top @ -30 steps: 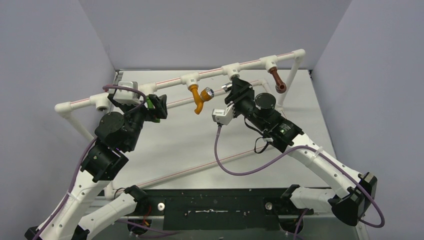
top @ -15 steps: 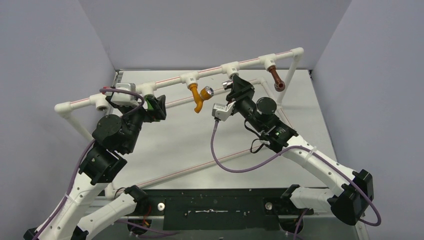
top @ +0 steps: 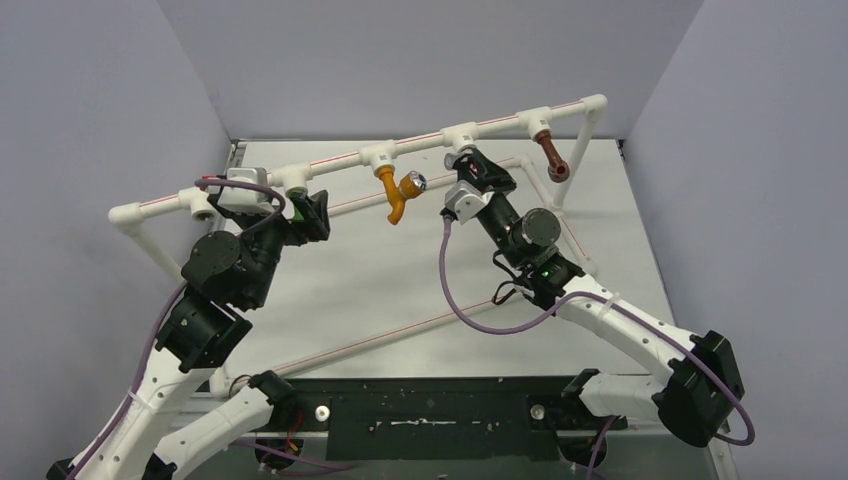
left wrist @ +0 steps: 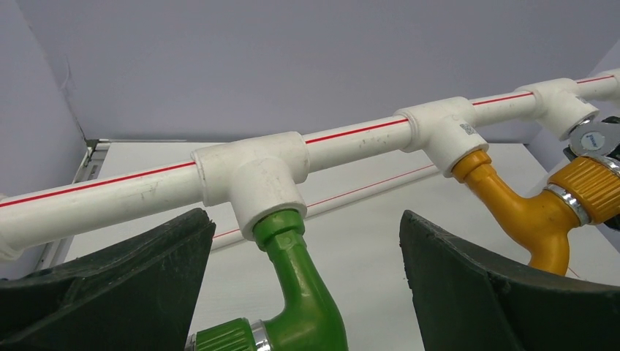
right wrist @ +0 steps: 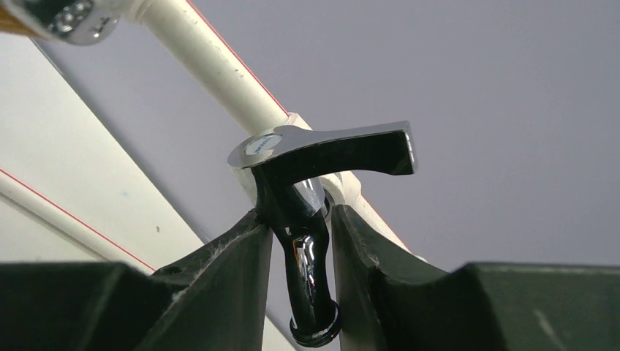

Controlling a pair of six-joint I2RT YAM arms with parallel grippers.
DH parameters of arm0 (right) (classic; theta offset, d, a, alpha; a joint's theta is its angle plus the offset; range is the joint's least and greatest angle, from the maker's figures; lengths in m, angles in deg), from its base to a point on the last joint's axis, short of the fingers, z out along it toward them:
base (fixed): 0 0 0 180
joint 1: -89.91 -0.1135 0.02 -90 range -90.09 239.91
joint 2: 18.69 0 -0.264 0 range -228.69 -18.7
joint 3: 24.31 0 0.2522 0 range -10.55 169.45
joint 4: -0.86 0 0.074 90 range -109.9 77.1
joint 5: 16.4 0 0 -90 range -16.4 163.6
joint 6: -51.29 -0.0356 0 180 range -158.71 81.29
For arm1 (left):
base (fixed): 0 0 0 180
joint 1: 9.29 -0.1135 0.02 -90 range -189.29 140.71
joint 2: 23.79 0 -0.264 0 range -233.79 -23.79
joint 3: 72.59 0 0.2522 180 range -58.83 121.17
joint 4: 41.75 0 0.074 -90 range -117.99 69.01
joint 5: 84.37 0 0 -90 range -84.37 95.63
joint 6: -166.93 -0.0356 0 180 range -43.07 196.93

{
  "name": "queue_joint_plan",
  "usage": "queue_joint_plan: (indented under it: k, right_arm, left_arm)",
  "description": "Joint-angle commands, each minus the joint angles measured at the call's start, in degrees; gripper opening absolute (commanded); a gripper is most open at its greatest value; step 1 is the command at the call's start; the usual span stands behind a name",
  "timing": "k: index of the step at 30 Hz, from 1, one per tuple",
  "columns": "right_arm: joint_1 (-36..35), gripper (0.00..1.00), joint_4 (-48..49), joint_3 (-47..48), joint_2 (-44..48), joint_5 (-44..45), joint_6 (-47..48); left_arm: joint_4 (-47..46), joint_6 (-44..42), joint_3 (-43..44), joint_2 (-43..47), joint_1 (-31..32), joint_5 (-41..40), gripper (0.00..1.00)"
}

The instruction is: Install the water faucets

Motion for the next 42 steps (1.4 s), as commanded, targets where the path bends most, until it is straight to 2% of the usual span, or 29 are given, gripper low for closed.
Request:
queue_joint_plan:
  k: [1,13,17,22,24,28,31,32,37,39,42]
  right_arm:
    - [-0.23,0.00,17.40,-0.35,-0.82,4.20,-21.58]
    - [-3.23,0.00,32.28,-2.95,-5.11,21.50,-48.59]
    - [-4.30,0.00,36.41,-4.41,-6.21,31.36,-57.30]
    - [-4.64,0.00,36.98,-5.58,-6.92,39.42,-70.48]
    - [-5.51,0.00,37.71,-5.17,-7.55,40.16,-69.72]
    - [-8.25,0.00,38.91,-3.17,-7.85,39.21,-58.65]
    - [-8.50,0.01,34.15,-2.92,-5.22,37.30,-55.53]
    - [-8.51,0.06,32.35,-3.21,-4.24,36.69,-54.74]
    - [-8.55,0.52,21.39,-2.56,0.81,32.40,-49.25]
    - [-8.56,0.61,16.48,-2.01,3.03,30.47,-45.99]
    - [-8.41,0.70,11.63,-2.64,6.91,27.48,-42.95]
  left_arm:
    - [-2.51,-0.71,0.27,0.82,-0.33,-0.55,0.97]
    - [-2.73,-0.45,0.06,0.97,-0.41,-0.08,0.97]
    - [-2.81,-0.45,0.04,0.91,-0.42,0.07,0.97]
    - [-2.84,-0.28,0.00,0.71,-0.32,0.58,0.97]
    - [-2.90,-0.20,-0.05,0.73,-0.32,0.57,0.97]
    - [-2.92,-0.12,-0.06,0.59,-0.33,0.74,0.97]
    - [-2.87,-0.01,-0.05,0.71,-0.40,0.96,0.97]
    - [-2.88,-0.01,0.02,0.71,-0.41,0.95,0.97]
    - [-2.82,-0.10,-0.03,0.60,-0.61,0.69,0.97]
    - [-2.82,-0.10,0.01,0.54,-0.71,0.69,0.97]
    - [-2.75,-0.10,-0.01,0.44,-0.80,0.82,0.97]
